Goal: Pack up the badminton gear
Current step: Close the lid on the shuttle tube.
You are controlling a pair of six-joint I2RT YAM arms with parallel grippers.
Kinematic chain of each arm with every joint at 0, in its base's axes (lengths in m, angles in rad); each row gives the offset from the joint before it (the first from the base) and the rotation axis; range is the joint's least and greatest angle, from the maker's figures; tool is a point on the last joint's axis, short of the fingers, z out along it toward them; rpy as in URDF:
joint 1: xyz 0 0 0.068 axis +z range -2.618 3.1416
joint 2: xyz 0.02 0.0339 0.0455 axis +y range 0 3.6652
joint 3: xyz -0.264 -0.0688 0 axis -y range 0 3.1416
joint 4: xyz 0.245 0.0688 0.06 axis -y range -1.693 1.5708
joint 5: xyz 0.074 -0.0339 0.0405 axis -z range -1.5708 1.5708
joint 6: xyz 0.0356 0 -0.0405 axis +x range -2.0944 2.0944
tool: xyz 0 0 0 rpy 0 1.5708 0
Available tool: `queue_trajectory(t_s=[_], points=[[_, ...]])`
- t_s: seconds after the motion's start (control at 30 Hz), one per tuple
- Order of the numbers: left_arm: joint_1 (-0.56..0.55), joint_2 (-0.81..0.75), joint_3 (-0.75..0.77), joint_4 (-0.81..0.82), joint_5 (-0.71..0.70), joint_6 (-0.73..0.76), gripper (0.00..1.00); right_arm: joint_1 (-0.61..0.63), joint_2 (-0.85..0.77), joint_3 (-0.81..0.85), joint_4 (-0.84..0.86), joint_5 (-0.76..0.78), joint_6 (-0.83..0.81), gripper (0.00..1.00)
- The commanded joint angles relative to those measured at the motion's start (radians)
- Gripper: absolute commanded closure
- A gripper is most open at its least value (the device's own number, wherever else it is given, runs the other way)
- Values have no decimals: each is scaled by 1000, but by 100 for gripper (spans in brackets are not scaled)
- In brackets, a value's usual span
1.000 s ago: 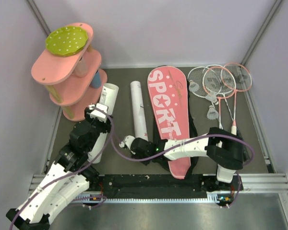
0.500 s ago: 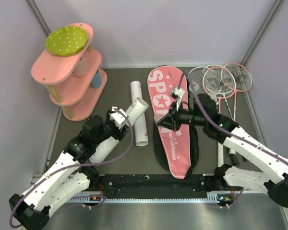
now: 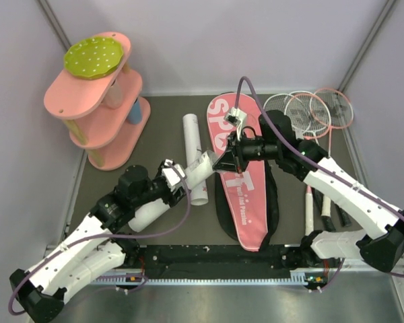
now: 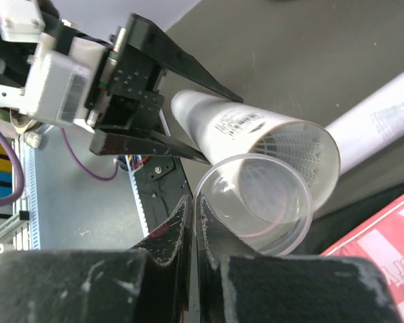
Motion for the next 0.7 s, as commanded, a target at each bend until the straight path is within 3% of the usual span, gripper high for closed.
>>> queue_trajectory(t_s=[0.0,0.67], points=[[-20,-42,26,56,19,34,100,-13,-7,37,-26,-6,-5,100],[-38,-93,7,83,102,47,100,-81,8,-38,118,-232,108,100]])
